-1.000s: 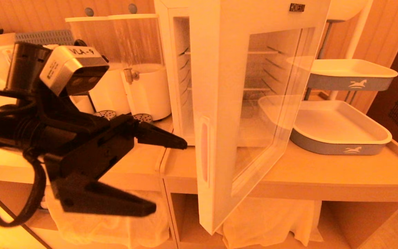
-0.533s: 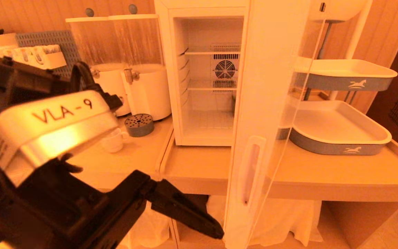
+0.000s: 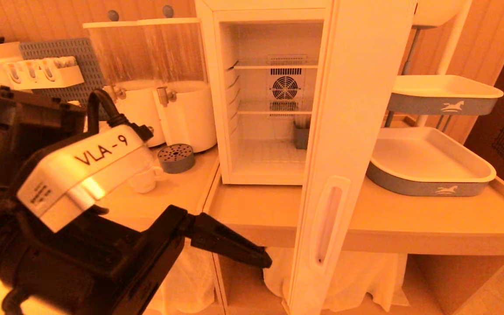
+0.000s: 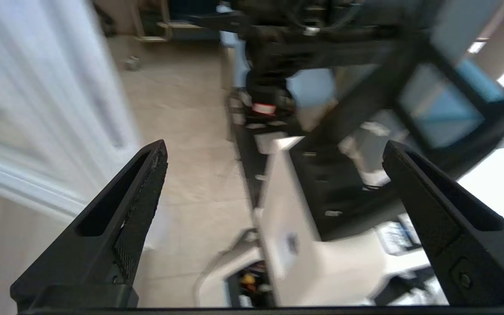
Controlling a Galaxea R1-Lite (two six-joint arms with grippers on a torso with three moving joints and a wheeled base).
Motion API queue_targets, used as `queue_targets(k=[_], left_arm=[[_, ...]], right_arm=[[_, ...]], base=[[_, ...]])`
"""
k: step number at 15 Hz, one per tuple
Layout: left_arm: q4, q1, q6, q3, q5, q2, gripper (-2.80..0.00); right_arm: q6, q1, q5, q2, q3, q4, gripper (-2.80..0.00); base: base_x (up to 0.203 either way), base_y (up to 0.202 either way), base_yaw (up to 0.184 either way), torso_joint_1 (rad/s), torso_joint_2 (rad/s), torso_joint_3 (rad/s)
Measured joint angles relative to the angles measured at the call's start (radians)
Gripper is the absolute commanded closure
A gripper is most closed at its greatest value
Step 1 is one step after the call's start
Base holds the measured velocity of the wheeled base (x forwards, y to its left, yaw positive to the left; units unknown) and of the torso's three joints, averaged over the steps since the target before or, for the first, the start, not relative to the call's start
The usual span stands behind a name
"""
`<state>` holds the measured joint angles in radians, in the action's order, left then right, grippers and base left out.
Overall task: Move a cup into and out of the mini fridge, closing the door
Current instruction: Open the freezer door
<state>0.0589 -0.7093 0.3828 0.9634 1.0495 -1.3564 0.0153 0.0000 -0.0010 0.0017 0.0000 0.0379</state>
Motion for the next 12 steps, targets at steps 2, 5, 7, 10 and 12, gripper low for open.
queue_targets(k=[2,5,7,10,12], left_arm=[[-0.091,0.028,-0.003,-0.024,-0.001,-0.03,-2.8],[-0.183,0.037,-0.002,-0.027,0.004,-0.108,-2.8],[-0.303,0.039,-0.004,-0.033,0.01,-0.179,-2.8],[-0.524,0.028,-0.052,-0.04,0.038,-0.288,-2.8],[-0.652,-0.002,-0.154,-0.039,0.042,-0.339,-2.8]], right_arm=[[0.0,0.0,0.001,0.0,0.0,0.0,-2.8],[0.0,0.0,0.001,0.0,0.0,0.0,-2.8],[0.0,0.0,0.0,0.0,0.0,0.0,-2.8],[0.0,0.0,0.001,0.0,0.0,0.0,-2.8],[0.0,0.0,0.001,0.0,0.0,0.0,-2.8]], base=[[0.0,0.0,0.0,0.0,0.0,0.0],[0.0,0.0,0.0,0.0,0.0,0.0],[0.0,0.0,0.0,0.0,0.0,0.0],[0.0,0.0,0.0,0.0,0.0,0.0],[0.0,0.0,0.0,0.0,0.0,0.0]])
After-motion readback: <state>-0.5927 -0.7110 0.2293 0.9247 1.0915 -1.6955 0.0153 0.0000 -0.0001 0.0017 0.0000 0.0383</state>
